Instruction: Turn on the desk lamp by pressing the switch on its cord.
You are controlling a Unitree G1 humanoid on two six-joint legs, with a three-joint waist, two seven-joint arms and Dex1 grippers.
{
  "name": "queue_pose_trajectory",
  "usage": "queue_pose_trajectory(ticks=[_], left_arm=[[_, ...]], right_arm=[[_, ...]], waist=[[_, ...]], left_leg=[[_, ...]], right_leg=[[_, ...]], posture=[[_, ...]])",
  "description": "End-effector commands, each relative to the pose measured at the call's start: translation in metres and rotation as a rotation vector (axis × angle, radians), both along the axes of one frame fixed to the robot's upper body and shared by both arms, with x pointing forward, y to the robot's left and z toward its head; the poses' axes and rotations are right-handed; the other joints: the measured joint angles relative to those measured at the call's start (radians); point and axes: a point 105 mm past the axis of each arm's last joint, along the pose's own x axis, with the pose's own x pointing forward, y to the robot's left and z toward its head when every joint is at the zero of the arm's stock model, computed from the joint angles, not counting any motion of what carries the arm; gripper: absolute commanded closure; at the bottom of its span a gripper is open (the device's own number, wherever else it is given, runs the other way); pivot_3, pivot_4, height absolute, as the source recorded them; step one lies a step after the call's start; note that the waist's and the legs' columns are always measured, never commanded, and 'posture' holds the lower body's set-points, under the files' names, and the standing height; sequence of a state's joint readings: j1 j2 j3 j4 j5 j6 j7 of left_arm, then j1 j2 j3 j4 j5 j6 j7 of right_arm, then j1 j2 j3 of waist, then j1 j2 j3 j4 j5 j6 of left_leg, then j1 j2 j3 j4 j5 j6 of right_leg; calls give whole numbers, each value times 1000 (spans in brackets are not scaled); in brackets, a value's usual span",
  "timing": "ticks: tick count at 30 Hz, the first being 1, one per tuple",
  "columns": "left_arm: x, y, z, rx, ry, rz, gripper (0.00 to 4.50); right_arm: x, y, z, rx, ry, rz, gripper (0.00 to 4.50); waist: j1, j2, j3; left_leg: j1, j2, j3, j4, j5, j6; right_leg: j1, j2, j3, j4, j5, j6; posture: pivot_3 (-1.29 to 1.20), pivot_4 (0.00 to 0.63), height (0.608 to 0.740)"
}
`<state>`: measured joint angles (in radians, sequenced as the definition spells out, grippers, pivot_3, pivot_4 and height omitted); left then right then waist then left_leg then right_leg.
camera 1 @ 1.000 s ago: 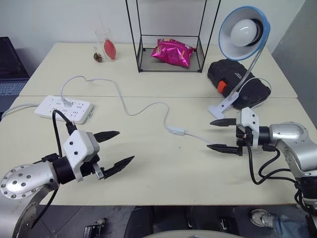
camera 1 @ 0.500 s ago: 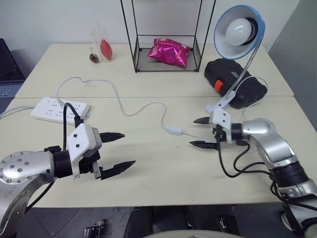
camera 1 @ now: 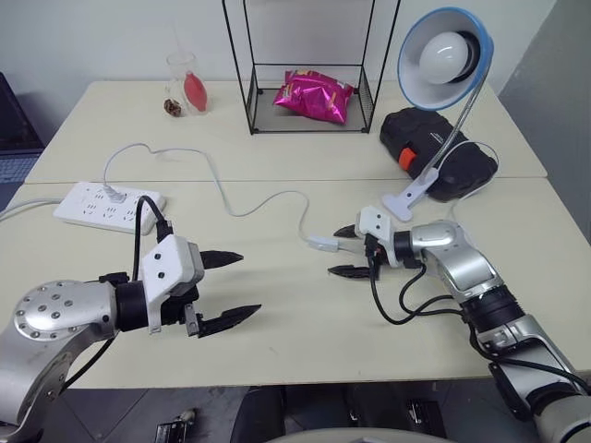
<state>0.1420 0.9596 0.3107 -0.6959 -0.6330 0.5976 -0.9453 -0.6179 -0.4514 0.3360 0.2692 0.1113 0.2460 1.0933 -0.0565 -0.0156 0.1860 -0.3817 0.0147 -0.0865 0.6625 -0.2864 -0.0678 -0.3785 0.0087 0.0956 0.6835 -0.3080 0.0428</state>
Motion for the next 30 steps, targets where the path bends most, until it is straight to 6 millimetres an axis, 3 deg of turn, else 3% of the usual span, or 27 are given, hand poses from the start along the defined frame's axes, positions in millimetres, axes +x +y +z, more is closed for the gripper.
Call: queue_pose_trajectory(ticks=[1,3,4,6,13,21,30], left_arm=[[0,-2,7,10,-49,-11,85],[0,-1,7,14,-55,-5,85],[1,0,7,16,-57,-1,0],[2,0,7,19,-63,6,0],[3,1,6,23,-72,14,0],[12,7,7,48,-143,69,0],[23,1,24,28,-232,38,0]], right_arm=[[7,2,11,23,-41,5,0],[9,2,11,28,-40,-3,0],[10,2,10,29,-37,-6,368],[12,2,8,33,-26,-18,622],[15,2,4,22,-30,-16,2272],[13,0,11,12,-56,11,4073],[-13,-3,45,-5,-106,84,4087]], waist=[[0,0,0],[0,0,0],[0,0,0],[0,0,0],[0,0,0],[0,0,0],[1,0,0]], left_leg=[[0,0,0,0,0,0],[0,0,0,0,0,0],[0,0,0,0,0,0],[0,0,0,0,0,0],[0,0,0,0,0,0],[0,0,0,0,0,0],[-1,0,0,0,0,0]], right_leg=[[0,0,0,0,0,0],[0,0,0,0,0,0],[0,0,0,0,0,0],[0,0,0,0,0,0],[0,0,0,0,0,0],[0,0,0,0,0,0],[0,0,0,-1,0,0]], posture=[[0,150,740],[0,150,740],[0,150,740],[0,150,740],[0,150,740],[0,150,740],[0,150,740]])
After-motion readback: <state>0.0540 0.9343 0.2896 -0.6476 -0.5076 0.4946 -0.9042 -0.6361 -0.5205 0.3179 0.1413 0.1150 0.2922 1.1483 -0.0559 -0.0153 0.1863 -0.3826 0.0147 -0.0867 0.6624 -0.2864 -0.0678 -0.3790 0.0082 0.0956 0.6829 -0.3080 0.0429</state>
